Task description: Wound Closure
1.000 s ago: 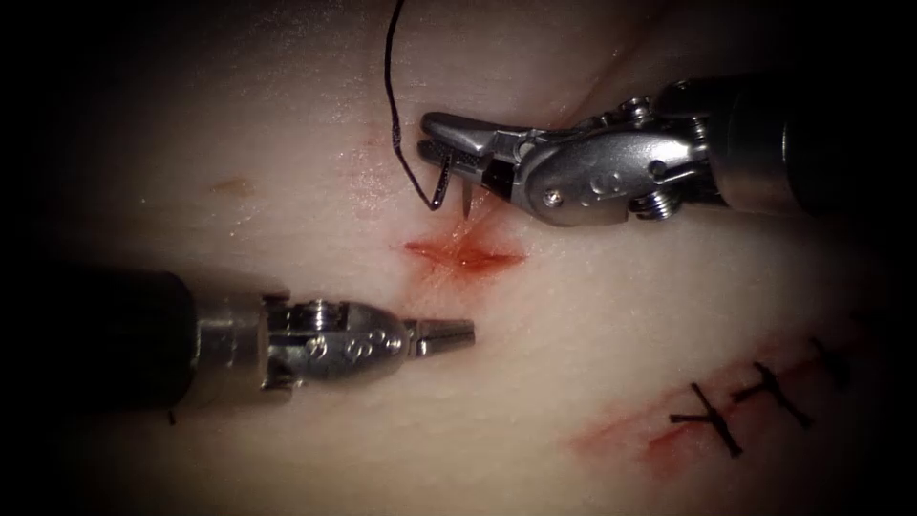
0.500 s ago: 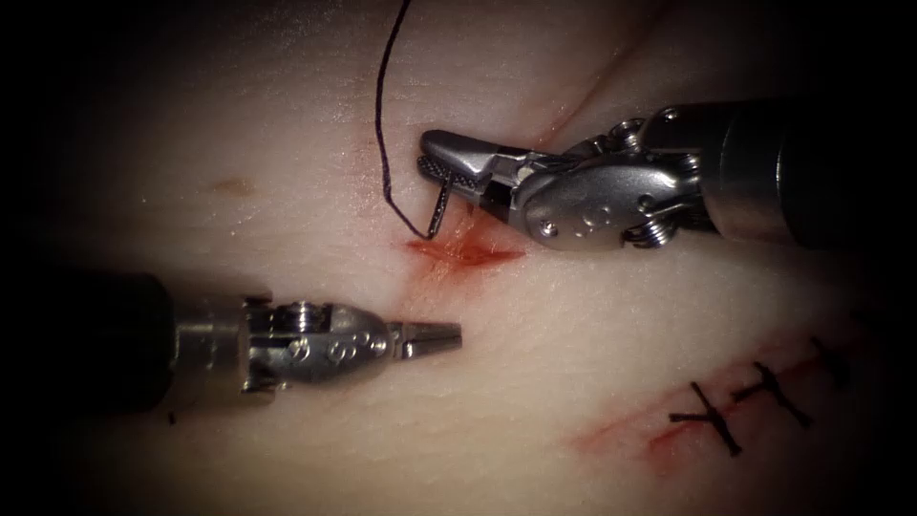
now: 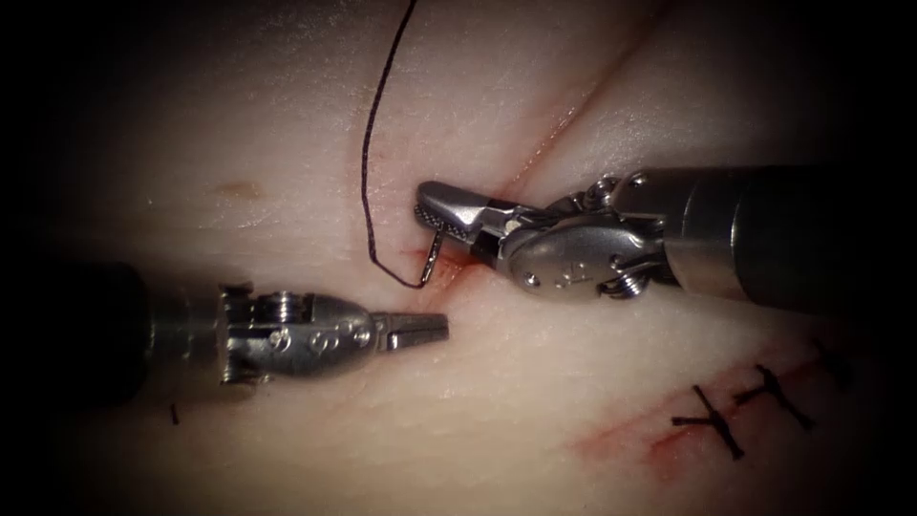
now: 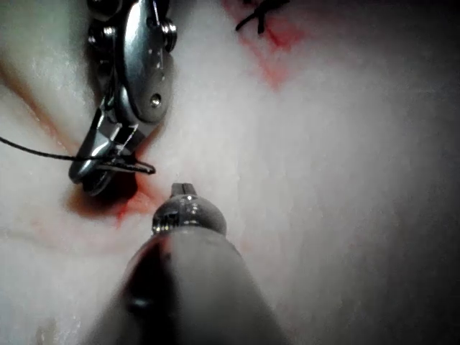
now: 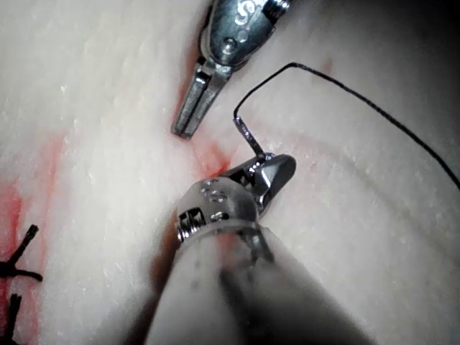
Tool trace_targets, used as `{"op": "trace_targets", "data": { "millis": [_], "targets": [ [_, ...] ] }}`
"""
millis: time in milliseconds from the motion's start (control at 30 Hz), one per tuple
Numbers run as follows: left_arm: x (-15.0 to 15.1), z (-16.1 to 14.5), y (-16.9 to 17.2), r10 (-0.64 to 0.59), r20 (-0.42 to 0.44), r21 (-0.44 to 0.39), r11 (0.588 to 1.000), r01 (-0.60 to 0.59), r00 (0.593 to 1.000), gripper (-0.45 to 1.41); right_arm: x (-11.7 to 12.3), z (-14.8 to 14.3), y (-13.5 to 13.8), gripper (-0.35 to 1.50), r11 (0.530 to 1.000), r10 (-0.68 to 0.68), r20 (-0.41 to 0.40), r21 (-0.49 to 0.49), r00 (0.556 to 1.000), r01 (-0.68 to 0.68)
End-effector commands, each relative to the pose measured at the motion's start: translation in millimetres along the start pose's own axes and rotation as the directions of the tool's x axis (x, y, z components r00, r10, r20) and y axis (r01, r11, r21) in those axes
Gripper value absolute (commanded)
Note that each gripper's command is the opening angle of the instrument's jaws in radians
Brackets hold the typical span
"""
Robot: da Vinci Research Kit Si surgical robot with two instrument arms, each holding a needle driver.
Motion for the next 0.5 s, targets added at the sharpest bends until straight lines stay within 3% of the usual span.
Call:
{"op": "trace_targets", "data": {
  "millis": [33,233,500],
  "targets": [
    [-0.3,0.9,0.4,0.0,0.0,-0.002,1.0,0.0,1.0,-0.25,0.1,0.4,-0.6,-0.35,1.0,0.005,0.006,0.002,1.0,-0.005],
    [-0.2,1.1,0.3,-0.002,0.002,0.002,1.0,0.002,1.0,-0.25,-0.6,-0.1,0.1,-0.35,0.998,0.051,0.031,0.022,0.998,-0.052],
    [0.4,2.5,-1.1,-0.014,0.009,0.018,1.0,0.014,1.0,-0.23,-2.8,-0.1,-0.1,-0.35,0.952,0.296,0.119,0.045,0.948,-0.303]
  ]
}}
